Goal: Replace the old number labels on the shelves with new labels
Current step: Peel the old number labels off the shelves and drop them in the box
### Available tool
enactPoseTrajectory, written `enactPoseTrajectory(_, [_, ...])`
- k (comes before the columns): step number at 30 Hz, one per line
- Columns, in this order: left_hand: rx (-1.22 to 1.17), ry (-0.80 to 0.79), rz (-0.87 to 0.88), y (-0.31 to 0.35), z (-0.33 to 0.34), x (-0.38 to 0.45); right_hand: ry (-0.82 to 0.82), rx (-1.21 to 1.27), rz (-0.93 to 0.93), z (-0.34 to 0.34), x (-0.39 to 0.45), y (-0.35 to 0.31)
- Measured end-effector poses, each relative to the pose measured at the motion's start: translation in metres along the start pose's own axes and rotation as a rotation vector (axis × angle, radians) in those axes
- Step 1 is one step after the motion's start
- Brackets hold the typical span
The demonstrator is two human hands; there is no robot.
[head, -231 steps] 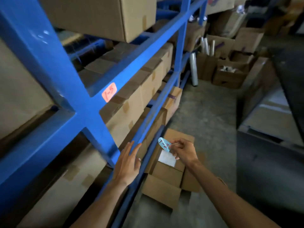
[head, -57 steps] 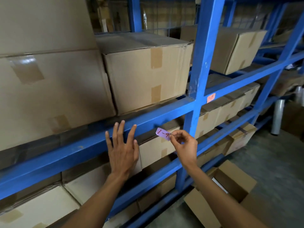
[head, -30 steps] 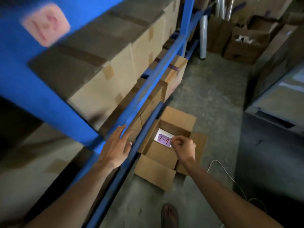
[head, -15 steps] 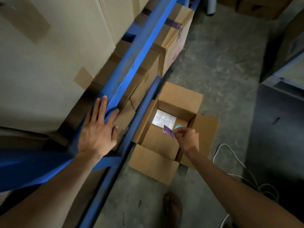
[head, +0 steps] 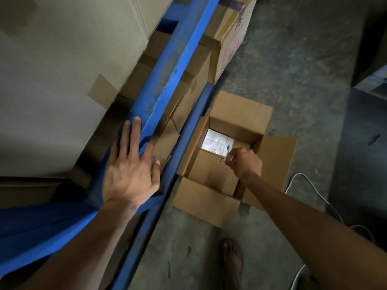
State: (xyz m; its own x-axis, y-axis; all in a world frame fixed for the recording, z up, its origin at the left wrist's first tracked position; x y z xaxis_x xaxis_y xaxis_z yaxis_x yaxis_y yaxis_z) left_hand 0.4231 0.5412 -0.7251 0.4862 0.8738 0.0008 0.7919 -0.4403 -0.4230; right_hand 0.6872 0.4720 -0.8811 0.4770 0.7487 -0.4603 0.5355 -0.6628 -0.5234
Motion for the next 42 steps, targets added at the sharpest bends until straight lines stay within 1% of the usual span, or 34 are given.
enactPoseTrajectory(7, [-0.009,0.013,0.003,0.000,0.001,0.000,0.017,-0.105,0.026,0.001,0.009,0.009])
enactPoseTrajectory(14, [0.000,0.015,0.006,0.000,0.004,0.000,0.025,-0.061,0.011,-0.004,0.006,0.007])
enactPoseTrajectory(17, [-0.004,0.018,0.007,0.000,0.004,0.000,-0.005,0.017,-0.022,-0.005,0.001,-0.005])
enactPoseTrajectory(19, [-0.012,0.024,0.005,0.000,0.005,0.000,-0.031,0.115,-0.054,-0.006,-0.005,-0.017])
enactPoseTrajectory(22, [-0.008,0.017,0.012,-0.002,0.007,0.001,-0.076,0.281,-0.158,-0.014,-0.018,-0.038])
enactPoseTrajectory(24, [-0.027,0.005,0.014,-0.003,0.004,0.000,-0.117,0.350,-0.240,-0.023,-0.033,-0.054])
enactPoseTrajectory(26, [-0.065,-0.050,0.014,-0.003,-0.001,0.000,-0.139,0.429,-0.305,-0.035,-0.050,-0.070])
enactPoseTrajectory(30, [-0.203,-0.216,0.024,0.000,-0.011,-0.012,-0.156,0.567,-0.430,-0.069,-0.091,-0.106])
enactPoseTrajectory(32, [-0.217,-0.215,0.045,0.005,-0.030,-0.027,-0.160,0.607,-0.483,-0.087,-0.114,-0.124])
enactPoseTrajectory(35, [-0.262,-0.152,0.018,-0.002,-0.076,-0.049,-0.181,0.651,-0.528,-0.113,-0.150,-0.151])
enactPoseTrajectory(40, [-0.299,0.046,-0.082,-0.044,-0.180,-0.088,-0.165,0.783,-0.656,-0.163,-0.227,-0.205])
enactPoseTrajectory(42, [-0.304,0.083,-0.114,-0.057,-0.209,-0.103,-0.151,0.809,-0.691,-0.176,-0.250,-0.221])
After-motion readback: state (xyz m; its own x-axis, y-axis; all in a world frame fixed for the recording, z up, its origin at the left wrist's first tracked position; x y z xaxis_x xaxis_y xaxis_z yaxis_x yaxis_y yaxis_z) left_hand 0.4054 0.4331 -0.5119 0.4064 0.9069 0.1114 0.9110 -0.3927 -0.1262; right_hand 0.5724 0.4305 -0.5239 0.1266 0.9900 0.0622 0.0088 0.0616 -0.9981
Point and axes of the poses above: each hand's wrist, its own x-axis towards the middle knuckle, its own z-axis out of the palm, y = z × x, the point moved 7 cm from there along x, towards the middle knuckle, and after that the axes turned 14 degrees about x, right-handed, at the moved point
